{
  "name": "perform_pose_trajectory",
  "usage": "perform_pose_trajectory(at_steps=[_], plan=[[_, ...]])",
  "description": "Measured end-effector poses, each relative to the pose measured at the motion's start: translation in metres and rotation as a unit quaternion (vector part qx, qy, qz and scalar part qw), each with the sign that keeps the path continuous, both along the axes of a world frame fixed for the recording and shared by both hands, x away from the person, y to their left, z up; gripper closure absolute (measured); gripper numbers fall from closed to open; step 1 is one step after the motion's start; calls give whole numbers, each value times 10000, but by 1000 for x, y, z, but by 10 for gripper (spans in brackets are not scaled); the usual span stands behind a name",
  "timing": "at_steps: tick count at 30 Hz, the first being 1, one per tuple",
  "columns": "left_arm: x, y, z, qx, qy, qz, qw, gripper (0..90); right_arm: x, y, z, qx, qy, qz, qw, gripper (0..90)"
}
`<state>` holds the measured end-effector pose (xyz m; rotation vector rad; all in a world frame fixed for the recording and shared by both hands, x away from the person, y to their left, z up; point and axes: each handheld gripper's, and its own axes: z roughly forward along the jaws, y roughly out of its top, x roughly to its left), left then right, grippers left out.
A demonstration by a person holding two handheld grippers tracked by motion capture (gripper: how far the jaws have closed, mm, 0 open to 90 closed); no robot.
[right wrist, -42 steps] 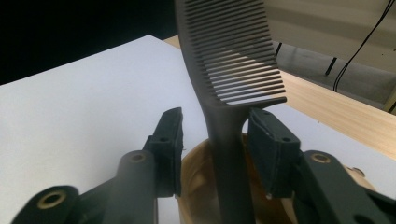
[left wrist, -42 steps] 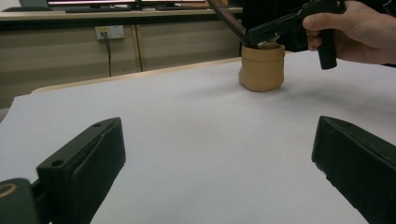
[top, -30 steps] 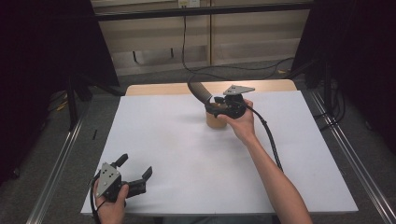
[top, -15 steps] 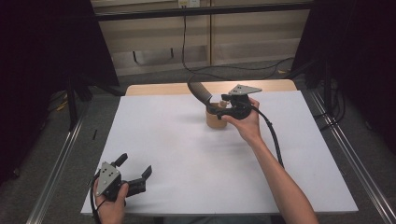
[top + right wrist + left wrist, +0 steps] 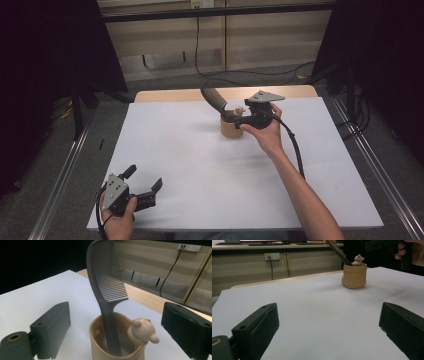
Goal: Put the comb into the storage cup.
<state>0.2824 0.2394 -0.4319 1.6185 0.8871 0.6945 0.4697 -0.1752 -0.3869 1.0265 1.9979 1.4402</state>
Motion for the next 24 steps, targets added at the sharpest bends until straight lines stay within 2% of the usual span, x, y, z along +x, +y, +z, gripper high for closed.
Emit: perform_pose_trajectory(at_steps=[4, 12, 17, 22, 24], plan=[[0, 0, 0, -9, 4, 13, 10000, 28, -5, -6, 1, 202, -20, -95, 9997, 57], [-1, -1, 1, 9, -15, -25, 10000, 28, -17, -16, -2, 399, -120, -387, 9984, 17], [-1, 0, 0, -2, -3, 12, 10000, 28, -23, -20, -1, 379, -183, -461, 9980, 17], [-1, 0, 1, 13, -23, -5, 10000, 28, -30, -20, 1, 163, -285, -593, 9977, 15], [-1, 0, 1, 5, -13, 1, 10000, 28, -34, -22, 1, 186, -341, -631, 9973, 14]])
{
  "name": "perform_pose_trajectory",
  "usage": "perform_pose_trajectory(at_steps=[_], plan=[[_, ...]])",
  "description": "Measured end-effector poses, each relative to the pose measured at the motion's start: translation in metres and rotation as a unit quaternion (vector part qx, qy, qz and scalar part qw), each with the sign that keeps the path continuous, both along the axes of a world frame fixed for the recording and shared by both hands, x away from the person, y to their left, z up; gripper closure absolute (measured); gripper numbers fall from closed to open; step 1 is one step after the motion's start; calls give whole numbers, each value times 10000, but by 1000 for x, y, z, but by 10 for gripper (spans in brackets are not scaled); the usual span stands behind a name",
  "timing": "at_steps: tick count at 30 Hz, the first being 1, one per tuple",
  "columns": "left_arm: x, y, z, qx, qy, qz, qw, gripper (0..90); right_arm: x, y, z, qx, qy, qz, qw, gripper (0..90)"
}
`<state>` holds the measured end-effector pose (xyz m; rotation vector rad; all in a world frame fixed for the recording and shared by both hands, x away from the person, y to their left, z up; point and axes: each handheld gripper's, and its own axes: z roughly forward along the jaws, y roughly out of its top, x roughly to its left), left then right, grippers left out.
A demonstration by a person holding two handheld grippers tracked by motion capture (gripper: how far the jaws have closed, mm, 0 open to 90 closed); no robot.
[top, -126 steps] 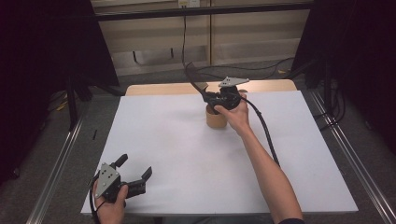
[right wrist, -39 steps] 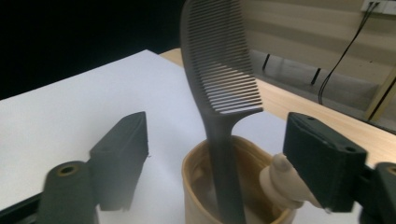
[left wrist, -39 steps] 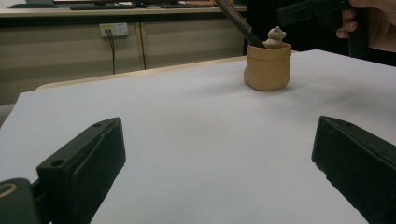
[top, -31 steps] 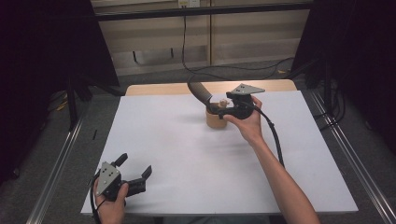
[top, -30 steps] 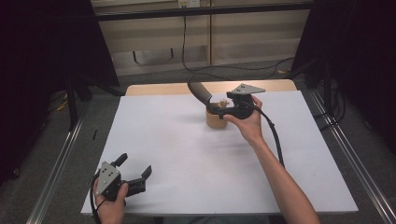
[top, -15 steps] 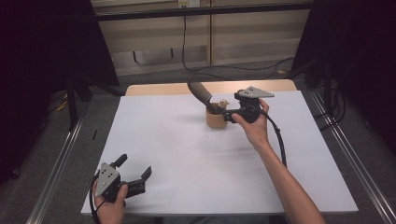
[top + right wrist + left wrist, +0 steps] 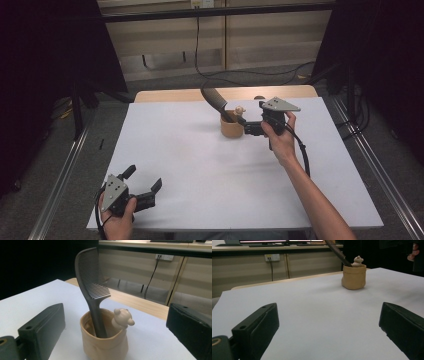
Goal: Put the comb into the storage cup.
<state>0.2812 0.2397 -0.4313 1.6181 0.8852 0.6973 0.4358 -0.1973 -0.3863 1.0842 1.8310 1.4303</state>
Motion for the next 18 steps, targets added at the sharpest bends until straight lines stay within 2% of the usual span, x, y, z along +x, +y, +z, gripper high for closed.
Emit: perform_pose_trajectory(at_steps=[4, 8, 18], plan=[[0, -1, 0, -8, -8, 7, 10000, 28, -7, -3, -1, 14, -6, -96, 10000, 8], [1, -1, 0, -5, -3, 10, 10000, 28, -13, -7, 0, 124, 171, -188, 9996, 9], [1, -1, 0, 18, 0, 3, 10000, 28, -34, -9, 1, 3, -49, -287, 9996, 8]])
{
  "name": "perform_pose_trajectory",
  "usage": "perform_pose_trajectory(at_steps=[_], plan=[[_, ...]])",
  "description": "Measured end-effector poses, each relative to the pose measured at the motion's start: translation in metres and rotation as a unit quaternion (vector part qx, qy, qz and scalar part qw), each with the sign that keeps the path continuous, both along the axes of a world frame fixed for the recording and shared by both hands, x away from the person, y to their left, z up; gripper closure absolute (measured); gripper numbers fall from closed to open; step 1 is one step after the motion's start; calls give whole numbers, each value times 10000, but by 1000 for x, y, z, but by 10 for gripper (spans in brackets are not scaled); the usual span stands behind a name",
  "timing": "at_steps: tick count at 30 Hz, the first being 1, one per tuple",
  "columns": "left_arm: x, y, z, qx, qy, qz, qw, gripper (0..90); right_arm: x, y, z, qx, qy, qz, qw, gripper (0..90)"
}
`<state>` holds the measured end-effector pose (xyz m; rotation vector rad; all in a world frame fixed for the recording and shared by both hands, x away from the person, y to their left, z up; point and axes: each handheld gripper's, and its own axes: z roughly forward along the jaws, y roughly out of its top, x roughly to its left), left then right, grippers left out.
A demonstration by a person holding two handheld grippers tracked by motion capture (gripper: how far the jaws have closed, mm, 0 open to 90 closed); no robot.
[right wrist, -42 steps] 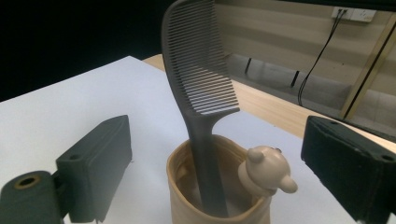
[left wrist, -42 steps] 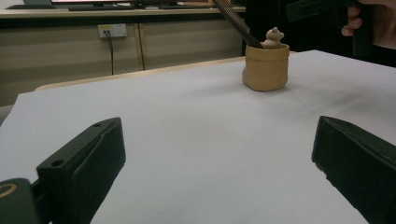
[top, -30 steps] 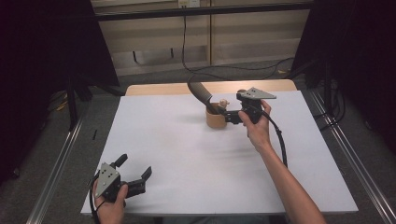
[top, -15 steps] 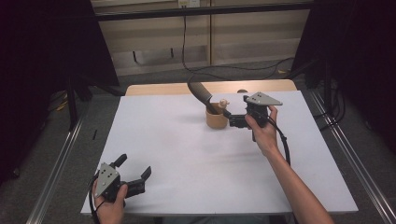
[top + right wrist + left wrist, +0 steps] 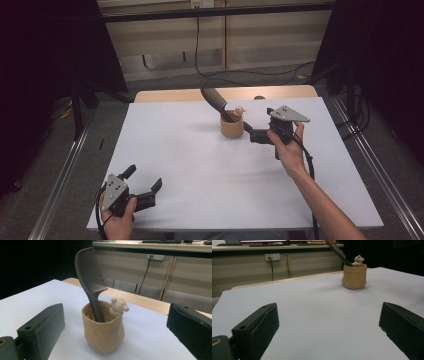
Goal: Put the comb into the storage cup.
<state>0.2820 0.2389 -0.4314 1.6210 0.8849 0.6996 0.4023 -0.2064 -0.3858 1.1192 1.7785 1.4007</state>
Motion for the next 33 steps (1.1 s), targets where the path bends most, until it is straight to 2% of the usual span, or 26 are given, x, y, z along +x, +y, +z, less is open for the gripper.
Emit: perform_pose_trajectory(at_steps=[2, 6, 15, 20, 33], plan=[[0, 0, 0, -7, -6, 3, 10000, 28, -5, -2, 0, -42, -157, -63, 9998, 7], [0, 1, 0, 67, -1, 8, 10000, 28, -16, -8, -2, -39, -274, -169, 9995, 2], [0, 0, 0, -5, -9, 23, 10000, 28, -35, -21, -7, -118, -372, -327, 9987, 1], [0, 0, 0, 19, 0, 20, 10000, 28, -46, -28, -9, -91, -556, -487, 9972, 9], [0, 0, 0, 15, 15, 52, 10000, 28, -77, -45, -16, -167, -565, -603, 9964, 9]])
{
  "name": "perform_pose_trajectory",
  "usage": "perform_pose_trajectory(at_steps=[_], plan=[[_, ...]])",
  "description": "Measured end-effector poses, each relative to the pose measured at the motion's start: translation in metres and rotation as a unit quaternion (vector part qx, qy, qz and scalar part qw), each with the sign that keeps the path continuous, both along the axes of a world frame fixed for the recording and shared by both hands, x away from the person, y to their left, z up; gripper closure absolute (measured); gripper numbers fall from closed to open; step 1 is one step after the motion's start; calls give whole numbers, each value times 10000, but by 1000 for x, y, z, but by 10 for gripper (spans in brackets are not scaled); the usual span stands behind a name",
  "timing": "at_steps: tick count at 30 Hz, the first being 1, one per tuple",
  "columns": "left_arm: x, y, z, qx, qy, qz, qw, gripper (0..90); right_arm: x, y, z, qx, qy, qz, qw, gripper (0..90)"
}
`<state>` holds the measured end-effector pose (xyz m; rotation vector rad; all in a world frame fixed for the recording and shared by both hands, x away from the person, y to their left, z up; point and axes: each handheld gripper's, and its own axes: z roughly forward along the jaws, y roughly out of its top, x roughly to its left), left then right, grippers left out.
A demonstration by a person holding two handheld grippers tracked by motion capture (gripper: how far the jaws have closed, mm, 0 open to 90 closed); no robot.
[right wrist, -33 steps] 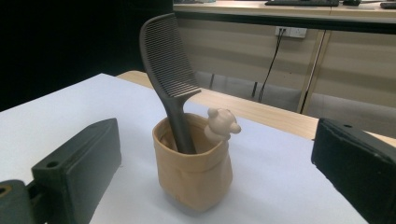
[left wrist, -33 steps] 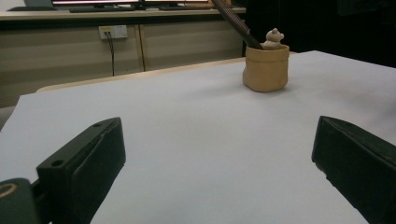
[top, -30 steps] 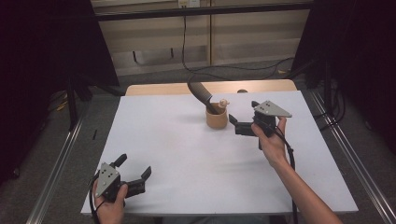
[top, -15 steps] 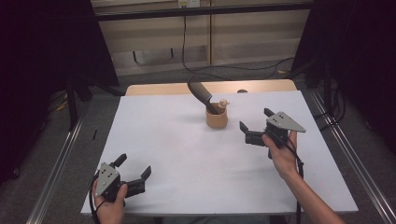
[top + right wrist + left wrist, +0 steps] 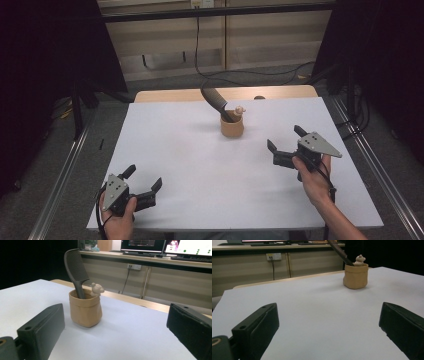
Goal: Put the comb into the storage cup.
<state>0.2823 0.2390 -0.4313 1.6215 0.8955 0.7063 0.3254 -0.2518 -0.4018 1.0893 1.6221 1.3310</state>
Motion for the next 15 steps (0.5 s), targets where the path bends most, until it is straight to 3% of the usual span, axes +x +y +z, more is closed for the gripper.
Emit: perform_pose_trajectory(at_steps=[13, 15], plan=[[0, 1, 0, -43, 50, 67, 10000, 28, -26, -12, -4, 50, 1, -122, 9999, 9], [0, 0, 0, -61, 46, 67, 9999, 28, -30, -14, -5, 0, 68, -10, 10000, 10]])
